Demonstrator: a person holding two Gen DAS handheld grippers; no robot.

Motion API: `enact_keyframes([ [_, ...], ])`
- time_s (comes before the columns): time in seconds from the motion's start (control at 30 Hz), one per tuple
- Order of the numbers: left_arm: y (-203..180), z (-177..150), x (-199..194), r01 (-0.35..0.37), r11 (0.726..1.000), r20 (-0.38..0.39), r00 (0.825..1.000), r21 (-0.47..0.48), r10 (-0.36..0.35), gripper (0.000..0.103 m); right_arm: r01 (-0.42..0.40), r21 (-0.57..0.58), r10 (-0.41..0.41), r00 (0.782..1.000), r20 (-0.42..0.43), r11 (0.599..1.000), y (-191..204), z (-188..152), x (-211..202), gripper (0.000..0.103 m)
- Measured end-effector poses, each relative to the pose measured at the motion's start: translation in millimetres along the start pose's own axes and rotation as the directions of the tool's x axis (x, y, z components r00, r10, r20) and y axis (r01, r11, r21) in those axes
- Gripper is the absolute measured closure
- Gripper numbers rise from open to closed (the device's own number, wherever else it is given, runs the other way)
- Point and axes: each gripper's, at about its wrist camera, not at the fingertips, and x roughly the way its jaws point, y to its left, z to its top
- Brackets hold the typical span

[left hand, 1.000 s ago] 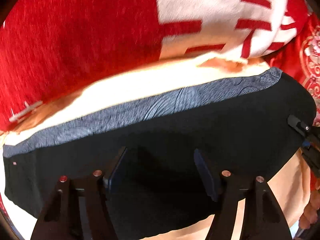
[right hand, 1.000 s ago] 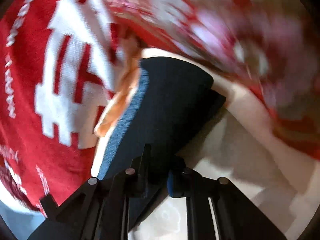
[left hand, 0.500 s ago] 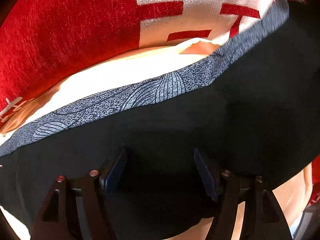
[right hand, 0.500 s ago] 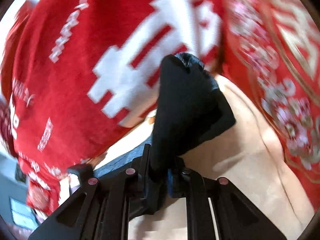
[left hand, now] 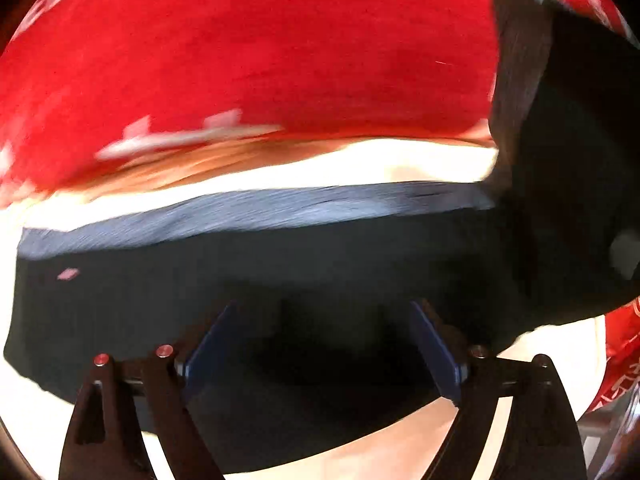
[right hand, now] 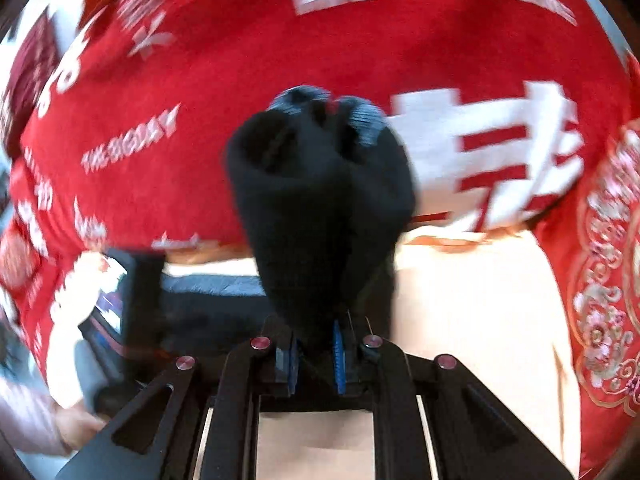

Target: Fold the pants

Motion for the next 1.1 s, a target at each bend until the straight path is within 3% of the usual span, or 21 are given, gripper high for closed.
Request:
enact_keyframes([
  [0.1, 58.7, -24.1, -7.4, -0.081, 0.994, -0.028, 0.996, -0.067, 0.079, 0.015, 0.0, -0.088, -0.006, 0.998, -0.068, 0.996, 49.6, -15.4, 33.2, 0.088],
  [0.2, 114.6, -41.6, -9.3, -0.131, 0.982, -0.055, 0.991, -0.134, 0.124, 0.015, 0.033, -0.178, -0.063, 0.984, -0.166, 0.983, 94.5, -39.9, 81.4, 0.088],
  [0.3, 148.6, -56.2, -10.1, -0.162, 0.975, -0.073, 0.986, -0.151, 0.153, 0.015, 0.119, -0.276, -0.185, 0.955, -0.23, 0.954, 127.8, -62.9, 119.1, 0.083],
  [0.37, 158.7, -61.7, -11.6, -0.16, 0.976, -0.074, 0.986, -0.146, 0.151, 0.015, 0.198, -0.369, -0.292, 0.931, -0.22, 0.908, 146.3, -74.9, 124.8, 0.082],
  [0.43, 155.6, -60.5, -14.5, -0.142, 0.98, -0.069, 0.989, -0.139, 0.134, 0.015, 0.235, -0.429, -0.344, 0.918, -0.197, 0.872, 158.8, -80.2, 116.3, 0.081],
  [0.47, 149.7, -56.5, -22.6, -0.126, 0.984, -0.059, 0.991, -0.129, 0.119, 0.015, 0.216, -0.428, -0.327, 0.922, -0.205, 0.877, 161.6, -80.8, 108.9, 0.077],
  [0.53, 144.2, -49.5, -27.5, -0.098, 0.988, -0.041, 0.995, -0.116, 0.093, 0.015, 0.138, -0.353, -0.237, 0.937, -0.256, 0.925, 155.2, -77.3, 93.2, 0.068],
  [0.63, 126.5, -36.7, -25.7, -0.016, 0.996, -0.029, 0.999, -0.09, 0.014, 0.015, -0.011, -0.072, -0.011, 0.956, -0.293, 0.997, 113.2, -66.2, 69.9, 0.058],
  [0.73, 97.3, -31.2, -17.8, 0.016, 0.998, -0.062, 0.998, -0.067, -0.02, 0.015, -0.081, 0.179, 0.126, 0.958, -0.257, 0.981, 72.0, -64.4, 56.2, 0.044],
  [0.8, 90.9, -33.0, -6.6, -0.002, 0.999, -0.077, 0.997, -0.043, -0.002, 0.015, -0.117, 0.306, 0.205, 0.94, -0.273, 0.945, 53.4, -68.8, 61.3, 0.043],
  [0.83, 88.1, -34.3, -3.1, -0.011, 0.999, -0.082, 0.997, -0.039, 0.007, 0.015, -0.141, 0.397, 0.263, 0.926, -0.272, 0.907, 42.2, -74.6, 65.4, 0.043],
  [0.9, 88.5, -39.1, 1.8, -0.015, 0.999, -0.092, 0.996, -0.052, 0.01, 0.015, -0.205, 0.587, 0.398, 0.891, -0.22, 0.783, 23.0, -87.6, 75.4, 0.043],
  [0.97, 88.1, -42.3, 6.5, -0.024, 0.998, -0.101, 0.995, -0.057, 0.018, 0.015, -0.25, 0.69, 0.463, 0.875, -0.14, 0.68, 13.8, -96.6, 81.6, 0.043],
  [1.03, 86.8, -45.4, 10.0, -0.036, 0.998, -0.108, 0.994, -0.046, 0.031, 0.015, -0.275, 0.729, 0.491, 0.866, -0.094, 0.627, 12.7, -97.2, 89.0, 0.043],
  [1.1, 83.5, -47.6, 12.0, -0.042, 0.998, -0.109, 0.993, -0.037, 0.037, 0.015, -0.292, 0.74, 0.509, 0.857, -0.078, 0.606, 16.1, -96.3, 101.7, 0.043],
])
